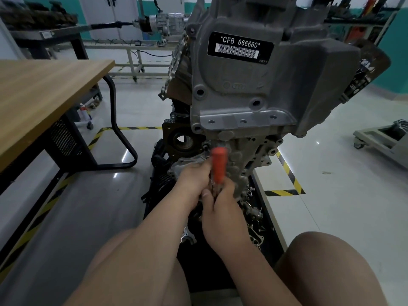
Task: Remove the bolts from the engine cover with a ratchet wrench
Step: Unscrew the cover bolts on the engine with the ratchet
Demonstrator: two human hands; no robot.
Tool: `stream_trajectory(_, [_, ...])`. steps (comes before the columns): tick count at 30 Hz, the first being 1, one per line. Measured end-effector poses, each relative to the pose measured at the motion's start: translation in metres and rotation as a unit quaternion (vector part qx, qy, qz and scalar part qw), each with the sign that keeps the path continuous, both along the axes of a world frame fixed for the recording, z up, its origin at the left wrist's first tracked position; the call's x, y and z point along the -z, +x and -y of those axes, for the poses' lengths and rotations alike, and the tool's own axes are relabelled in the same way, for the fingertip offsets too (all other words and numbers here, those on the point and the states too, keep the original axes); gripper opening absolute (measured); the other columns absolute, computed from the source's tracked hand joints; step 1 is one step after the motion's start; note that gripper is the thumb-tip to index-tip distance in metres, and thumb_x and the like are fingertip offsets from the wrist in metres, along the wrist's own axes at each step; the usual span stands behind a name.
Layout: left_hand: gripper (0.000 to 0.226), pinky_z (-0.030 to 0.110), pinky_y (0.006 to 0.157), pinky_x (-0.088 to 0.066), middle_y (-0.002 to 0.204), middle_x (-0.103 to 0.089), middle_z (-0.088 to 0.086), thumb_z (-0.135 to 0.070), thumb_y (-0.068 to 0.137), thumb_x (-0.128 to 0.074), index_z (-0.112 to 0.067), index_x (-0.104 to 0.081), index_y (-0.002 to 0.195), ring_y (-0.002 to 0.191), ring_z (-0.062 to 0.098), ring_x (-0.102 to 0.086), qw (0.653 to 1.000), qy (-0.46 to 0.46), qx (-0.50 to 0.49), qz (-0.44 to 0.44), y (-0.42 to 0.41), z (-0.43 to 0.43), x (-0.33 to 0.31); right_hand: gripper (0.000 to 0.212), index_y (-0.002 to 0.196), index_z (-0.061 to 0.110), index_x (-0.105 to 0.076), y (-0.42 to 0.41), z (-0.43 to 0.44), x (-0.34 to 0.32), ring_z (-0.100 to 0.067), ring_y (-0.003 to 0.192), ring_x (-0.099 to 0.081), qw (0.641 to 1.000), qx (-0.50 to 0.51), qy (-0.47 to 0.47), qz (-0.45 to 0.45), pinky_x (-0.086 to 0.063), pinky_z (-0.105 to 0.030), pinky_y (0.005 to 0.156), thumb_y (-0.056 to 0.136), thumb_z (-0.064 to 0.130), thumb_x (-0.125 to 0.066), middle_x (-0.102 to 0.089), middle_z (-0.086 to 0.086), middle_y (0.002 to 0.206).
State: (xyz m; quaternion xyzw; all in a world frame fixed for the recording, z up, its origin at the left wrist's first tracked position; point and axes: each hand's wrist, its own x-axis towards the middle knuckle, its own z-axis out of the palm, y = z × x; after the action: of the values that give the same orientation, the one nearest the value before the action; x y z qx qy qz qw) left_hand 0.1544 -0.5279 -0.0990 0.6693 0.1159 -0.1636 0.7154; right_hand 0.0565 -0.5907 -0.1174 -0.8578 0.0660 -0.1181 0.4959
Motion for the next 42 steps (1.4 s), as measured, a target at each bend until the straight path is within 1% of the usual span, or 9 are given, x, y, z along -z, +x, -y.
stream_trajectory(4, [0.040, 0.043, 0.073, -0.048, 0.063, -0.069, 0.006, -0.041, 0.097, -0.050, -0.008, -0.065, 0.079, 0.074, 0.031, -0.058, 0.997, -0.044, 0.059, -0.005, -0.012, -0.017, 0.001, 0.012, 0.103, 0.018, -0.049, 0.006, -0.014, -0.006, -0.004, 0.053, -0.052, 0.938, 0.024, 0.346, -0.020, -0.043, -0.020, 0.052, 0.102, 0.028, -0.043, -0.056, 0.006, 0.071])
stream_trajectory(10, [0.036, 0.014, 0.030, -0.034, 0.051, -0.059, 0.000, -0.032, 0.099, -0.049, -0.002, -0.068, 0.092, 0.032, 0.011, -0.052, 0.991, -0.024, 0.129, 0.024, -0.035, -0.026, 0.004, 0.039, 0.097, 0.011, -0.059, 0.009, -0.007, -0.014, -0.009, 0.037, -0.030, 0.597, -0.015, 0.798, -0.079, -0.035, -0.023, 0.036, 0.101, 0.042, -0.036, -0.039, 0.002, 0.055])
stream_trajectory(13, [0.030, 0.015, 0.032, -0.040, 0.049, -0.060, 0.001, -0.031, 0.098, -0.051, -0.007, -0.068, 0.091, 0.033, 0.013, -0.055, 0.991, -0.019, 0.132, 0.026, -0.037, -0.024, 0.004, 0.033, 0.093, 0.020, -0.056, 0.007, -0.007, -0.009, -0.007, 0.033, -0.030, 0.536, -0.024, 0.838, -0.100, -0.034, -0.019, 0.035, 0.101, 0.044, -0.035, -0.039, 0.004, 0.053])
stream_trajectory(21, [0.027, 0.015, 0.029, -0.036, 0.048, -0.059, 0.006, -0.032, 0.095, -0.057, -0.009, -0.066, 0.084, 0.030, 0.018, -0.054, 0.994, -0.017, 0.110, 0.011, -0.038, -0.024, 0.007, 0.041, 0.084, 0.015, -0.063, 0.009, -0.006, -0.001, -0.007, 0.032, -0.030, 0.564, -0.014, 0.817, -0.121, -0.033, -0.020, 0.034, 0.102, 0.042, -0.037, -0.040, 0.003, 0.051])
stream_trajectory(25, [0.029, 0.016, 0.030, -0.034, 0.045, -0.054, 0.009, -0.034, 0.095, -0.057, -0.009, -0.067, 0.084, 0.027, 0.022, -0.049, 0.994, -0.006, 0.108, 0.007, -0.039, -0.020, 0.007, 0.036, 0.099, 0.015, -0.063, 0.010, -0.006, 0.005, -0.011, 0.036, -0.033, 0.727, 0.037, 0.675, -0.121, -0.035, -0.024, 0.037, 0.103, 0.040, -0.037, -0.043, 0.000, 0.052])
stream_trajectory(28, [0.028, 0.021, 0.041, -0.044, 0.051, -0.061, 0.008, -0.027, 0.093, -0.062, -0.005, -0.069, 0.078, 0.040, 0.020, -0.055, 0.997, 0.002, 0.074, 0.034, -0.038, -0.016, 0.007, 0.016, 0.096, 0.025, -0.053, 0.004, -0.002, 0.005, -0.008, 0.065, -0.063, 0.928, 0.082, 0.357, -0.072, -0.049, -0.021, 0.057, 0.102, 0.034, -0.041, -0.061, 0.006, 0.075])
stream_trajectory(30, [0.026, 0.018, 0.050, -0.047, 0.059, -0.067, 0.005, -0.024, 0.091, -0.065, -0.005, -0.071, 0.075, 0.050, 0.013, -0.059, 0.997, 0.006, 0.058, 0.043, -0.037, -0.016, 0.008, 0.012, 0.096, 0.029, -0.032, 0.000, -0.001, 0.004, -0.005, 0.076, -0.063, 0.992, 0.054, 0.108, -0.027, -0.039, -0.012, 0.053, 0.102, 0.033, -0.042, -0.053, 0.017, 0.080])
stream_trajectory(34, [0.030, 0.012, 0.047, -0.044, 0.051, -0.061, -0.003, -0.022, 0.090, -0.066, -0.012, -0.067, 0.062, 0.048, 0.005, -0.055, 0.996, 0.020, 0.064, 0.053, -0.036, -0.018, 0.009, 0.026, 0.094, 0.036, -0.017, -0.002, -0.004, 0.006, 0.005, 0.056, -0.044, 0.998, 0.022, -0.048, -0.023, -0.029, -0.013, 0.045, 0.100, 0.034, -0.042, -0.047, 0.017, 0.080])
stream_trajectory(42, [0.032, 0.030, 0.054, -0.045, 0.061, -0.060, 0.017, -0.036, 0.090, -0.064, -0.017, -0.072, 0.066, 0.051, 0.028, -0.054, 0.996, -0.010, 0.075, 0.046, -0.037, -0.024, 0.007, 0.012, 0.102, 0.021, -0.048, -0.003, -0.020, 0.006, -0.014, 0.068, -0.064, 0.924, 0.070, 0.372, -0.049, -0.052, -0.027, 0.061, 0.102, 0.031, -0.041, -0.065, -0.002, 0.081])
